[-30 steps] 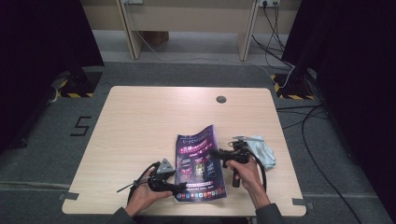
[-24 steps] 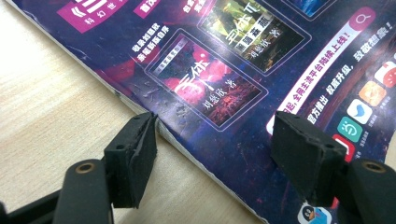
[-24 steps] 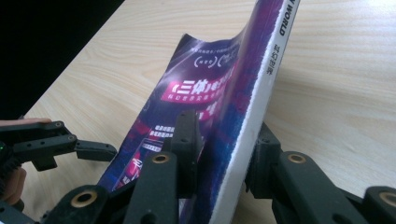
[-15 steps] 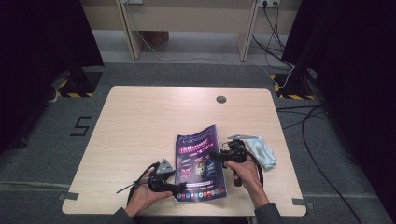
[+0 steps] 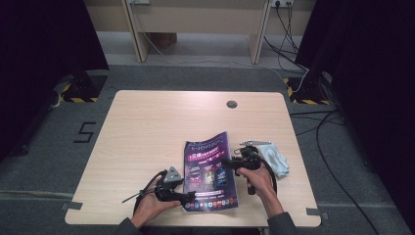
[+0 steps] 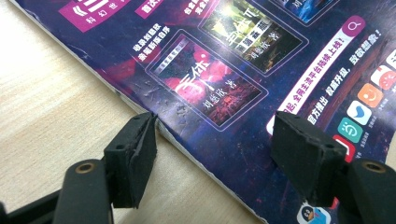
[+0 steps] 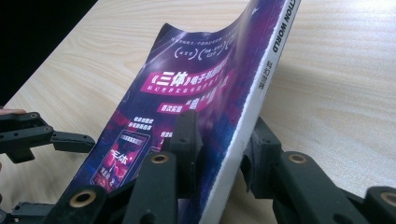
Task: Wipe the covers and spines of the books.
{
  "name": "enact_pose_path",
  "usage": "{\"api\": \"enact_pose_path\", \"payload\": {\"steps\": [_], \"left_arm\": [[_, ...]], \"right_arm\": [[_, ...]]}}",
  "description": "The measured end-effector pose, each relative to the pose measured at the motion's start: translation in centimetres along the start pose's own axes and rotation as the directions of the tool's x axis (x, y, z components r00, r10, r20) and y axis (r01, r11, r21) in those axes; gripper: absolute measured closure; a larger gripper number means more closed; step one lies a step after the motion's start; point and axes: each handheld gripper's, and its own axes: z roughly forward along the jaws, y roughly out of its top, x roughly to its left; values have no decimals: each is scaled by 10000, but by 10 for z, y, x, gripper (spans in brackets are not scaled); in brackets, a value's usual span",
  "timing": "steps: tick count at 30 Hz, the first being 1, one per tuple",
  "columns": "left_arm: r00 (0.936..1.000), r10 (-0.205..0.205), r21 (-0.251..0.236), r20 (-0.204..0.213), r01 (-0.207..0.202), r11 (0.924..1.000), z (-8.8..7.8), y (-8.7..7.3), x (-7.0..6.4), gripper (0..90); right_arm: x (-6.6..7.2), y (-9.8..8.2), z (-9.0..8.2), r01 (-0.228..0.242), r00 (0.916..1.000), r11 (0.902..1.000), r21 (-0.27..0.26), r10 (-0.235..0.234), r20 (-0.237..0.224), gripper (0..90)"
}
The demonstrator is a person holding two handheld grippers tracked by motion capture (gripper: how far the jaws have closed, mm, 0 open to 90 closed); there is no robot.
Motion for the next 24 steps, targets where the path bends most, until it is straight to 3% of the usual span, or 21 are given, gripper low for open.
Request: {"api": "enact_pose_path", "payload": {"steps": [10,14,18,24], "left_arm": [[9998,-114,72,189,113,9999,-2,0,3,300],[9975,-105,195,705,92,9998,-8,-3,6,284],[9980,-405,9,491,405,9992,-21,-10,15,270],[9995,-279,202,-137,282,9994,-35,-20,26,268]], "right_arm": [[5,7,-3,607,9982,9978,247,-608,10,737],[5,11,1,733,9972,9964,422,-738,94,753],[5,19,1,855,9960,9948,545,-867,215,767],[14,34,-2,1288,9905,9885,788,-1322,389,783]]}}
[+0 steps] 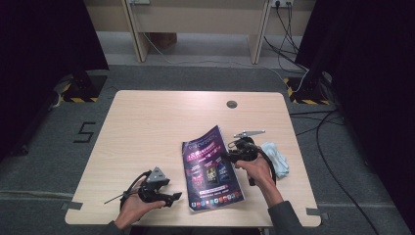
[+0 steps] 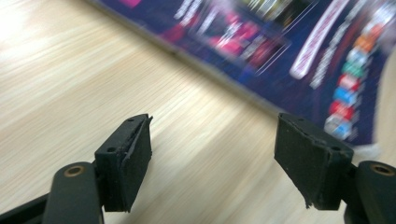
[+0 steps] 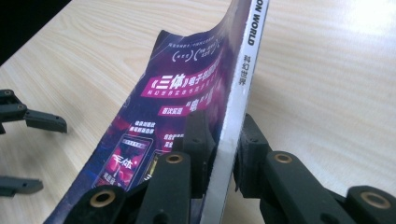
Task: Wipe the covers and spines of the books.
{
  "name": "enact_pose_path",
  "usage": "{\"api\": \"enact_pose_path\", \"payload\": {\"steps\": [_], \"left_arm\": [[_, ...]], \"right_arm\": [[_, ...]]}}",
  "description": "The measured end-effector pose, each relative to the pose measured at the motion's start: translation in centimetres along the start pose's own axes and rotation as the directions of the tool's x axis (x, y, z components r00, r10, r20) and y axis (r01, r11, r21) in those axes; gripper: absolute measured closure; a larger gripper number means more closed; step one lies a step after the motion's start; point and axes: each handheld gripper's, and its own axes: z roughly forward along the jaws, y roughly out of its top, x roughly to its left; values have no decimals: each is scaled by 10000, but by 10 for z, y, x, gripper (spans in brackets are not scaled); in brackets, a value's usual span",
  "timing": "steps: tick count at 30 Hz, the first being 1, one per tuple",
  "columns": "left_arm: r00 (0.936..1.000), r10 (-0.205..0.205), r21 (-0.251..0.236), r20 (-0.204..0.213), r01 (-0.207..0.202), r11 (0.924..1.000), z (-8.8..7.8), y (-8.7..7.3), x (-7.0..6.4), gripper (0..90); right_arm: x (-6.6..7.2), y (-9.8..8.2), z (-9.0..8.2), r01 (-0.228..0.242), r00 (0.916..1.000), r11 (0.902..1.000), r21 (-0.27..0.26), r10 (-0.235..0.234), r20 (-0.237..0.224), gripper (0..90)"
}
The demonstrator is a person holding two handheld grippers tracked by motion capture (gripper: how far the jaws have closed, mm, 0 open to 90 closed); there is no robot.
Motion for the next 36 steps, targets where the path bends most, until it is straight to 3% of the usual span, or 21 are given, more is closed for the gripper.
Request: {"api": "enact_pose_path", "payload": {"steps": [3,7,12,22,28,29,30,31,34,35,36], "left_arm": [[9998,-111,-93,147,113,9999,-2,-3,4,267],[10000,-76,4,-52,76,10000,-1,-5,10,269],[9997,-189,-50,-131,188,9998,-2,-5,13,274],[9996,-23,-44,-298,22,10000,0,-5,11,278],[9993,17,-49,-370,-19,10000,0,-5,11,280],[9993,17,-49,-370,-19,10000,0,-5,11,280],[9992,104,-15,-395,-105,9999,0,-4,10,280],[9992,88,-2,-393,-88,10000,0,-4,10,280],[9991,79,-40,-415,-81,10000,1,-4,10,281],[9991,93,-29,-425,-94,10000,1,-4,10,281],[9991,104,-13,-413,-105,9999,1,-4,10,280]], "right_arm": [[4,11,-3,280,9995,9995,156,-282,147,797],[9,29,-8,702,9966,9969,355,-717,408,814],[15,49,-14,1386,9861,9886,589,-1433,844,825],[6,67,-29,1629,9701,9842,693,-1726,1704,829],[11,85,-44,2186,9419,9728,772,-2310,2438,829],[11,85,-44,2186,9419,9728,772,-2310,2438,829],[15,93,-46,2437,9242,9656,909,-2596,2800,829],[17,96,-46,2544,9175,9623,965,-2717,2904,829],[26,104,-42,3023,8842,9436,1352,-3305,3300,829],[31,105,-39,2947,8824,9443,1464,-3277,3375,829],[35,106,-35,3191,8751,9338,1618,-3559,3278,829]]}}
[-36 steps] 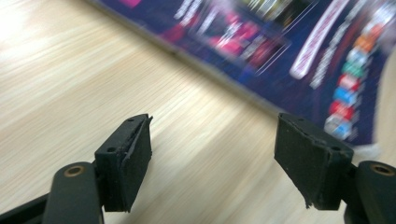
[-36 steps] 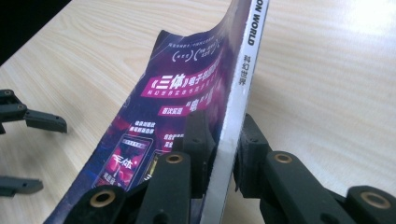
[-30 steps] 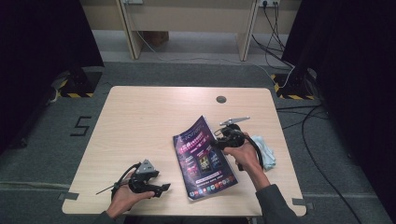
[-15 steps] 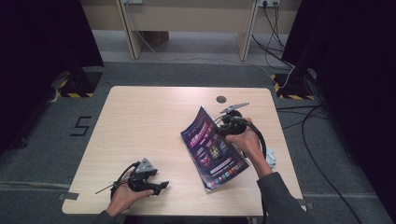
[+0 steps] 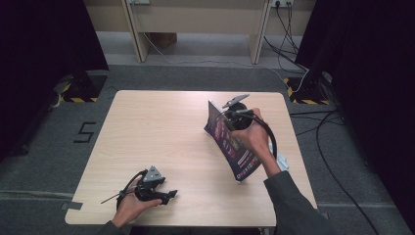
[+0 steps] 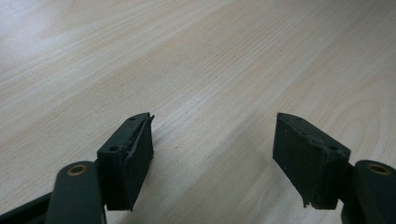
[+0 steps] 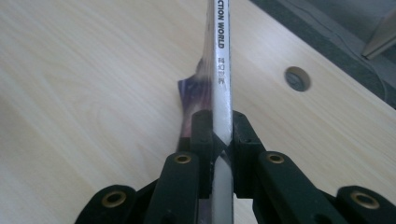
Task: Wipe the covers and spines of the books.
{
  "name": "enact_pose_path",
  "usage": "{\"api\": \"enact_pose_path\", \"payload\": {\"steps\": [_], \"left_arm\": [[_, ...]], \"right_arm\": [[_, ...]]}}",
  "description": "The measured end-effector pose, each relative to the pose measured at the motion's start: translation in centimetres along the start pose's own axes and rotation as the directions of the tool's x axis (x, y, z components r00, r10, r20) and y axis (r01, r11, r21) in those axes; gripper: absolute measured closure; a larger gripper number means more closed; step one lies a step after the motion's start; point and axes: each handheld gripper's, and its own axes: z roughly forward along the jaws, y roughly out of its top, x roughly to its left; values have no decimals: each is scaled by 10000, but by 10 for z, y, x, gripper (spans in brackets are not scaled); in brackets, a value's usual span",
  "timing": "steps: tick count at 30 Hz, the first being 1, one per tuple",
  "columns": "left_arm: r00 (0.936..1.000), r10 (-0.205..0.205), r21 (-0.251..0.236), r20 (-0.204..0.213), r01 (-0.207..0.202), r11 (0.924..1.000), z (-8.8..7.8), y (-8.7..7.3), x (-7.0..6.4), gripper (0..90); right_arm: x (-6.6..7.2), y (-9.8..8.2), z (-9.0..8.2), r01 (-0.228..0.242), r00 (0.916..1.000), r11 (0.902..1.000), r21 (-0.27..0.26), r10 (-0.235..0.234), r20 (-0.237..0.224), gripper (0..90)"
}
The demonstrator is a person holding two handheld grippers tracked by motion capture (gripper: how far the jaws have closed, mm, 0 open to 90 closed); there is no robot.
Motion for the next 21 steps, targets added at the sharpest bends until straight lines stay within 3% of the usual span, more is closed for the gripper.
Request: {"api": "enact_pose_path", "payload": {"steps": [4,6,11,21], "left_arm": [[10000,16,-46,-28,-17,10000,0,-1,0,283],[10000,60,-18,-45,-60,10000,0,-1,0,284],[9999,89,-27,-60,-89,10000,0,-1,-1,286],[9999,127,-9,-116,-127,9999,0,0,-1,289]], "right_arm": [[23,13,8,791,9959,9964,308,-776,-467,828],[31,18,9,974,9917,9944,415,-935,-886,829],[50,24,8,1218,9826,9908,583,-1121,-1479,825],[63,13,8,1155,9655,9917,560,-989,-2408,805]]}}
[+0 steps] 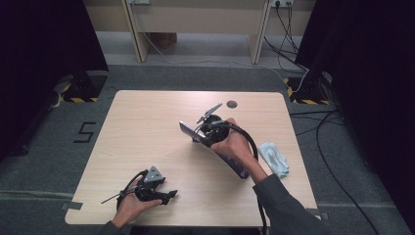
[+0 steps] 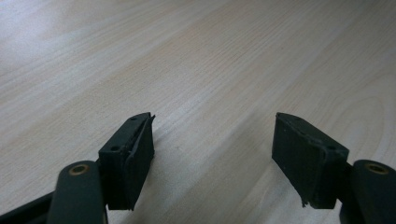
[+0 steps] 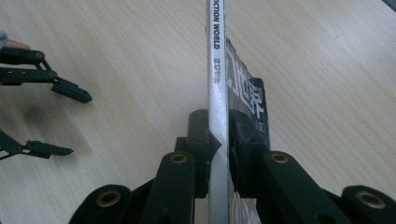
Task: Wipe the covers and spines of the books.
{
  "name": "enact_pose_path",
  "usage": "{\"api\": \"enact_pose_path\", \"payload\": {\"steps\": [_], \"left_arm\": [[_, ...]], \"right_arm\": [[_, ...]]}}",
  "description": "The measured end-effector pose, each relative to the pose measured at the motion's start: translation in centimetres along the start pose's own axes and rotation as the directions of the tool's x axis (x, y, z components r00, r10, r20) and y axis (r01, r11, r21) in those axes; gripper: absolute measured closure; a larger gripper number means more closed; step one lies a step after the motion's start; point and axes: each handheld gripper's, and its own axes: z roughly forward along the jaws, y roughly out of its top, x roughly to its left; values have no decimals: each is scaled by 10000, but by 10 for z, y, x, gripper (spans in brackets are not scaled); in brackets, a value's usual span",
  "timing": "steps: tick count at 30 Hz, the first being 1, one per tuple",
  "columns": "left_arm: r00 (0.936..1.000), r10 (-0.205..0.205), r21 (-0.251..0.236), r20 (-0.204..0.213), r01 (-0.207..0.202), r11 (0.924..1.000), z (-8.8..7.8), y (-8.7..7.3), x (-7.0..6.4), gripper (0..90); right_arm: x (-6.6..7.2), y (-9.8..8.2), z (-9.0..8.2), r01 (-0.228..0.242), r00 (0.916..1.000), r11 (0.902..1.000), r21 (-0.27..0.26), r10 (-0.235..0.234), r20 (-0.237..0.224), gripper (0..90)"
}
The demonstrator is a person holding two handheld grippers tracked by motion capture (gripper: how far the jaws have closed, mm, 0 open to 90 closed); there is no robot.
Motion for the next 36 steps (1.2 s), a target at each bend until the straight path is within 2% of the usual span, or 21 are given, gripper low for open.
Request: {"api": "enact_pose_path", "payload": {"steps": [4,7,9,14,22,27,29,30,33,34,36], "left_arm": [[10000,-9,12,-34,9,10000,0,1,0,291],[9996,226,90,-144,-225,9997,1,1,-2,291],[9996,255,103,-150,-254,9996,1,1,-2,292],[9998,173,70,-121,-172,9998,1,1,-1,295],[9999,42,181,-139,-39,9998,-1,1,2,297],[9981,-585,48,-208,586,9983,-3,1,9,298],[9976,-652,43,-249,653,9979,-3,1,10,296],[9972,-693,70,-282,695,9976,-4,0,11,293],[9952,-878,34,-443,880,9961,-5,0,16,291],[9941,-963,2,-507,964,9953,-6,0,18,290],[9926,-1068,7,-569,1070,9943,-7,-1,21,289]], "right_arm": [[11,-3,2,281,9996,9996,19,-281,2,805],[21,-5,9,639,9973,9971,419,-623,-386,828],[27,-9,17,738,9960,9946,725,-698,-564,829],[33,-20,33,755,9935,9937,827,-679,-918,827],[32,-27,36,519,9925,9972,535,-456,-1133,824],[36,-36,46,360,9878,9982,485,-282,-1531,810],[36,-37,49,287,9874,9984,488,-207,-1572,806],[36,-40,54,-18,9820,9993,361,86,-1889,791],[33,-44,60,-195,9739,9994,285,255,-2254,775],[32,-46,62,-426,9698,9987,266,477,-2391,769],[33,-51,66,-586,9671,9979,264,633,-2465,753]]}}
